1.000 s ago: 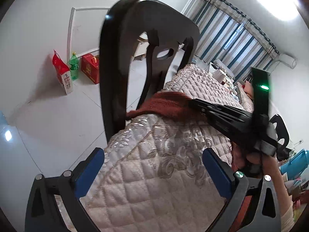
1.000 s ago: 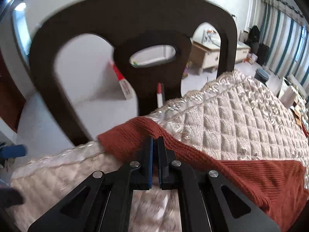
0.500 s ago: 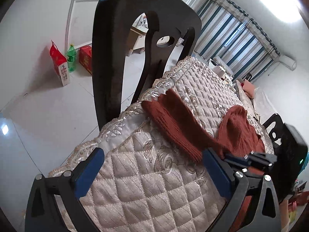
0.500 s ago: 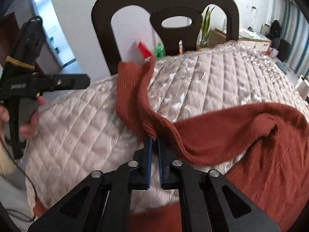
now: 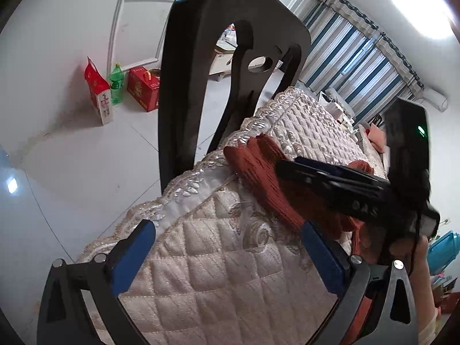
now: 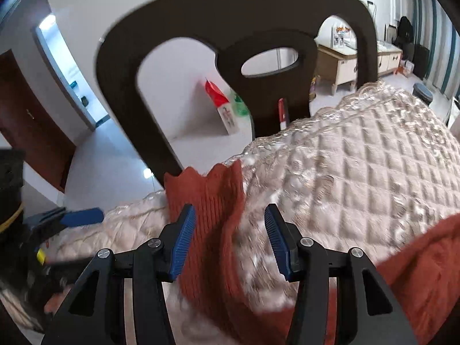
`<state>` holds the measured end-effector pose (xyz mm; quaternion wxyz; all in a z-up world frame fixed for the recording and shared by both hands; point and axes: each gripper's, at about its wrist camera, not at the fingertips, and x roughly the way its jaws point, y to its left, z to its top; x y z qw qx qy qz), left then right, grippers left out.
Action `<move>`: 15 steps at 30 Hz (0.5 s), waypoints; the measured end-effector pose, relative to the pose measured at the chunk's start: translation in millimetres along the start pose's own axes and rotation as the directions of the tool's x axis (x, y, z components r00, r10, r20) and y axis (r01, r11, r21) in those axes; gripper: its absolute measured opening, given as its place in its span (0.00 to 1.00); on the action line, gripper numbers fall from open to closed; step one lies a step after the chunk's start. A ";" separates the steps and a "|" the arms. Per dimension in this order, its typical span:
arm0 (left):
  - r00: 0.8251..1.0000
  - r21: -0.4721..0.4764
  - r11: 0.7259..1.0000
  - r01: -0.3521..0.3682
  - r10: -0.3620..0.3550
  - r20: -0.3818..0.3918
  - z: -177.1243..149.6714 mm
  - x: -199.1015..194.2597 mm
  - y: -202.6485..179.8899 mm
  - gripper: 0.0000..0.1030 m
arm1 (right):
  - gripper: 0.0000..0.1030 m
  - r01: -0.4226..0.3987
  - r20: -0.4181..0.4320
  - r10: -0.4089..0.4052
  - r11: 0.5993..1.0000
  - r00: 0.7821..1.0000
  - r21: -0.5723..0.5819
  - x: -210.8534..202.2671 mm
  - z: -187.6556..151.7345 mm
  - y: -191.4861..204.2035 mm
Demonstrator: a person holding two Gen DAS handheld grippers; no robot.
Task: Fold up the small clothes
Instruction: 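Lift the hem with the right gripper and carry it toward the collar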
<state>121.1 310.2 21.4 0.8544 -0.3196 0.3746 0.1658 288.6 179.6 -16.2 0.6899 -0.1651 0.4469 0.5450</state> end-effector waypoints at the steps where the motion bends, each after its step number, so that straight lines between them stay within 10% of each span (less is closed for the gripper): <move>1: 1.000 0.001 1.000 0.002 -0.002 -0.003 0.6 0.5 0.0 1.00 | 0.49 -0.023 -0.015 0.023 1.000 1.000 0.021 5.7 2.9 -0.7; 5: 1.000 0.016 1.000 0.008 -0.008 0.010 5.3 -0.3 -4.1 1.00 | 0.06 0.000 -0.017 0.001 1.000 1.000 0.019 17.2 10.8 1.9; 15: 0.998 0.133 0.989 0.065 -0.067 0.011 13.6 4.5 -45.6 1.00 | 0.05 0.069 0.232 -0.088 0.994 0.969 0.087 -67.8 6.5 -10.4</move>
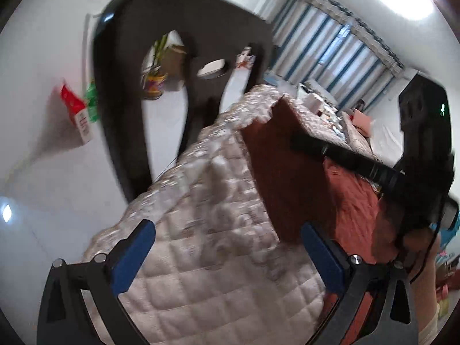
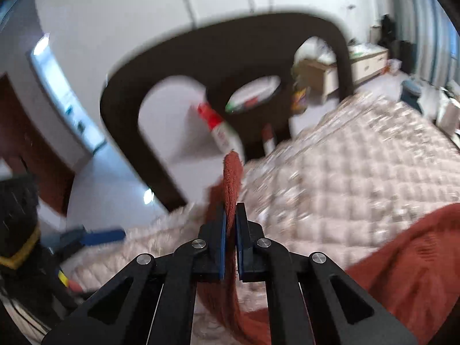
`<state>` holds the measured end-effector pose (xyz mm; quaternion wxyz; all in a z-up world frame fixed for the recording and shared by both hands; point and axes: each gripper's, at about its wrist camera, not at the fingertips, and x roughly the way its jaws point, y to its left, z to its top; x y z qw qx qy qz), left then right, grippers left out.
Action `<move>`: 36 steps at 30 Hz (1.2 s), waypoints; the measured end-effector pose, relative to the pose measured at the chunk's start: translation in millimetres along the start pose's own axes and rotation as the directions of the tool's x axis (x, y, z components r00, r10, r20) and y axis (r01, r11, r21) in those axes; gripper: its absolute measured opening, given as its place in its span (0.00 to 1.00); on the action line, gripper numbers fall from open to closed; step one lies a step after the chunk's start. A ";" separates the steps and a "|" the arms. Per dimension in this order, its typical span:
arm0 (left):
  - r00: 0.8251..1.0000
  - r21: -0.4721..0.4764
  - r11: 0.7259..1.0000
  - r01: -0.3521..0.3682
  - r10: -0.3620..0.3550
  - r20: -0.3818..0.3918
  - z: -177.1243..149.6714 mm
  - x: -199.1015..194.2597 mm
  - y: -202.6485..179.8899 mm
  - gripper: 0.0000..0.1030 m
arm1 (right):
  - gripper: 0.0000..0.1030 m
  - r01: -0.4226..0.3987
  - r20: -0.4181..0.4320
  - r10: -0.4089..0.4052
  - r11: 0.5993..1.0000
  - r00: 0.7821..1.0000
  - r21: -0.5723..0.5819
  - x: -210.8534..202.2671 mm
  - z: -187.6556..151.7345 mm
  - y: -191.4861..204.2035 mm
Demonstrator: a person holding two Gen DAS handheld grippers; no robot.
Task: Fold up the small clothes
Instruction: 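Lift the hem with the right gripper and carry it toward the collar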
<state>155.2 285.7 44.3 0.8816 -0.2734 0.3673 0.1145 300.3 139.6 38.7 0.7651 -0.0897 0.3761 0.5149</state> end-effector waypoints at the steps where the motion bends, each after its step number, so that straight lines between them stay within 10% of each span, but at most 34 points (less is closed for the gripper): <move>1: 1.000 0.019 1.000 0.008 -0.009 0.008 1.8 -0.6 -7.4 1.00 | 0.05 0.018 0.038 -0.018 1.000 0.999 0.018 -10.2 4.4 -5.2; 5: 0.999 0.073 0.997 0.025 -0.027 0.030 9.5 1.5 -31.2 1.00 | 0.05 0.056 0.203 -0.085 0.988 0.975 0.145 -59.6 18.8 -36.0; 13: 0.998 0.195 0.979 0.051 -0.055 0.015 15.6 23.1 -87.7 1.00 | 0.05 0.182 0.404 -0.309 0.929 0.861 0.322 -148.3 18.7 -83.7; 27: 1.000 0.300 0.954 0.022 -0.015 -0.027 9.4 84.8 -154.8 1.00 | 0.05 0.344 0.415 -0.587 0.779 0.695 0.524 -232.7 -39.4 -144.8; 36: 0.993 0.365 0.926 -0.096 0.115 -0.031 -1.5 123.9 -187.8 1.00 | 0.05 0.373 0.367 -0.680 0.686 0.635 0.625 -257.0 -77.7 -170.2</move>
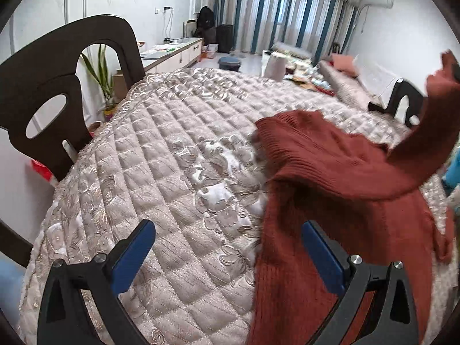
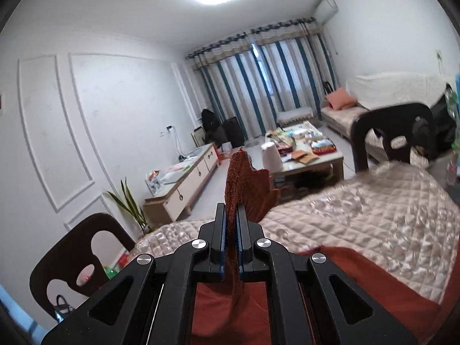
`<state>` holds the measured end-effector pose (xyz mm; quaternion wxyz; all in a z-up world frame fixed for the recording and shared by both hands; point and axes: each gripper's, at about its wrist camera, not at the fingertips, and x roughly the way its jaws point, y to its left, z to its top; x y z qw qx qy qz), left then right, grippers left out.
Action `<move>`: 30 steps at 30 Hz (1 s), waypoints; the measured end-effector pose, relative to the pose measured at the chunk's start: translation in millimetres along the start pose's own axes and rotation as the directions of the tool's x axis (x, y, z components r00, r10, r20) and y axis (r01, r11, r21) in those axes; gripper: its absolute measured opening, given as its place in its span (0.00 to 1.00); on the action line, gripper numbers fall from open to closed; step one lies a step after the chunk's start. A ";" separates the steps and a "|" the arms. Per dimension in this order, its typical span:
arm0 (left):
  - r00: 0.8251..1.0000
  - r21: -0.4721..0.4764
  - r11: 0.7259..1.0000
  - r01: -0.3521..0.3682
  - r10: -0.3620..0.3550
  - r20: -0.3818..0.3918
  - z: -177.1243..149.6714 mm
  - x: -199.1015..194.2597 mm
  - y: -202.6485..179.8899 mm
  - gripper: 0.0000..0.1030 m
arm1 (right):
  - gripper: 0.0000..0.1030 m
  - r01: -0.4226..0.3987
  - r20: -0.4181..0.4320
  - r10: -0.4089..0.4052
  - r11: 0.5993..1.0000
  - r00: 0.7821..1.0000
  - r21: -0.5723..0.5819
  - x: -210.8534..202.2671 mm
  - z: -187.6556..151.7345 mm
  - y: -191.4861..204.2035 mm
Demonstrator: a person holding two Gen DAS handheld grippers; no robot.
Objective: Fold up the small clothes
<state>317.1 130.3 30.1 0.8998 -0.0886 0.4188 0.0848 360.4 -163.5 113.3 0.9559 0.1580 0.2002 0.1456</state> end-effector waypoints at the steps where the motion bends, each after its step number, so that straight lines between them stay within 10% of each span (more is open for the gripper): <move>1: 1.000 0.004 1.000 -0.015 0.015 0.007 -0.2 1.3 -1.4 1.00 | 0.05 0.016 -0.005 -0.016 1.000 1.000 0.000 -1.3 -3.3 -5.4; 15: 0.983 0.196 0.965 -0.176 0.162 0.082 21.9 25.0 -49.7 0.97 | 0.05 0.016 -0.081 -0.009 0.995 0.997 0.096 -4.7 -15.6 -42.7; 23: 0.986 -0.072 0.993 -0.091 0.099 0.132 33.0 19.8 -11.0 0.96 | 0.05 0.010 -0.103 0.005 0.990 0.995 0.143 -8.6 -26.7 -51.5; 30: 0.979 -0.378 0.923 -0.074 0.138 0.148 16.9 8.0 64.3 0.96 | 0.05 -0.038 -0.186 0.089 0.965 0.978 0.259 -6.6 -48.5 -57.9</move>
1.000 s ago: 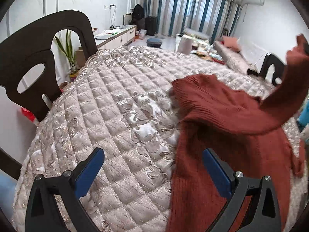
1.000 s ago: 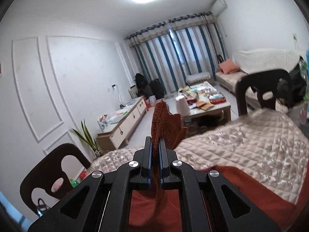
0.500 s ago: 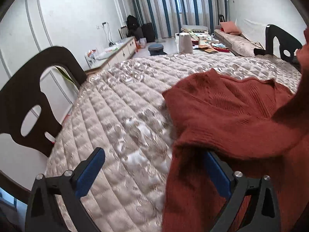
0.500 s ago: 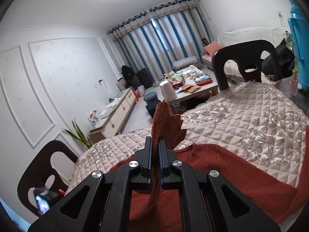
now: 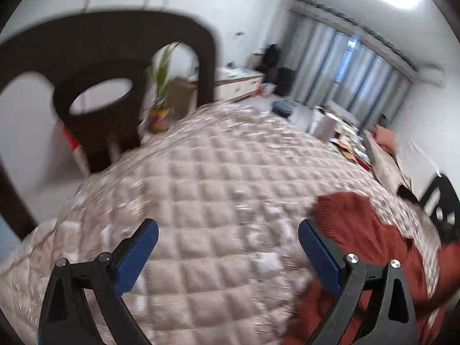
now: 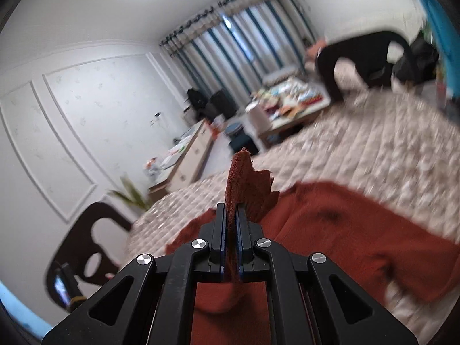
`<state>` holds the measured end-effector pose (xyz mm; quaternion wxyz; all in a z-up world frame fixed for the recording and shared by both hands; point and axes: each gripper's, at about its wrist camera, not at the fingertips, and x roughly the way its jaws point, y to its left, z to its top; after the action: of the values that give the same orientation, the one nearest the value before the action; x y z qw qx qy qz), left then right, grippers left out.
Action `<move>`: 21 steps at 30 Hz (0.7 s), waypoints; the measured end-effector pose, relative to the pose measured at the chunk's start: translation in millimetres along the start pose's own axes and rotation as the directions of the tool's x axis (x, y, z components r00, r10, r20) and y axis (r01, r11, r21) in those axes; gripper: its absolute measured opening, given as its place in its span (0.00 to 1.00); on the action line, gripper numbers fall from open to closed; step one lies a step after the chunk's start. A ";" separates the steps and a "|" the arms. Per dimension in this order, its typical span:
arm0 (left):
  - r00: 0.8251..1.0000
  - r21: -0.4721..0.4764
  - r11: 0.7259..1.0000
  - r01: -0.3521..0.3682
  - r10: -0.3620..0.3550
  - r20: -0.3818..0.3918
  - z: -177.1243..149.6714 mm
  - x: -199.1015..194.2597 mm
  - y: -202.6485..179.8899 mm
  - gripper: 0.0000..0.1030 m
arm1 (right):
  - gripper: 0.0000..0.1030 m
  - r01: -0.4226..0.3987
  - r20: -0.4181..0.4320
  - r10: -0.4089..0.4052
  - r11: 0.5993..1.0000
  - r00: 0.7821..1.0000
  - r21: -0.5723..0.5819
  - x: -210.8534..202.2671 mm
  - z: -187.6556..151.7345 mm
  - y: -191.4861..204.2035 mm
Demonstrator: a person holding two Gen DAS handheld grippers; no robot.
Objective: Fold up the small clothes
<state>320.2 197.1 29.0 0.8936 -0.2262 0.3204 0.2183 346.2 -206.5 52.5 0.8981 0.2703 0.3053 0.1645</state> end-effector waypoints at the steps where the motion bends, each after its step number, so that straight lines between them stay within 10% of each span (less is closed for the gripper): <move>1: 1.000 0.006 1.000 0.000 0.000 -0.018 -0.2 4.3 3.7 0.96 | 0.05 0.021 -0.021 -0.020 1.000 1.000 0.021 1.5 -3.2 -5.2; 14: 0.985 0.348 0.925 0.149 -0.110 -0.131 -0.1 4.3 -64.6 0.96 | 0.09 0.423 -0.029 -0.424 0.905 0.905 -0.040 -13.9 -20.1 -63.6; 16: 0.982 0.378 0.912 0.163 -0.111 -0.156 0.4 8.4 -75.7 0.96 | 0.13 0.506 0.003 -0.506 0.861 0.862 -0.049 -21.2 -20.1 -61.1; 19: 0.978 0.373 0.916 0.150 -0.083 -0.190 0.9 16.1 -80.4 0.96 | 0.18 0.478 0.098 -0.469 0.873 0.878 -0.094 -27.1 -15.3 -40.8; 21: 0.979 0.398 0.905 0.146 -0.075 -0.190 -3.4 19.2 -83.8 0.96 | 0.25 0.372 0.137 -0.354 0.917 0.925 -0.145 -22.5 -9.2 -18.9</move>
<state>376.8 132.7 35.9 0.9014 -0.0693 0.4207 0.0749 325.7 -228.4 45.6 0.9477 0.1406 0.2863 0.0052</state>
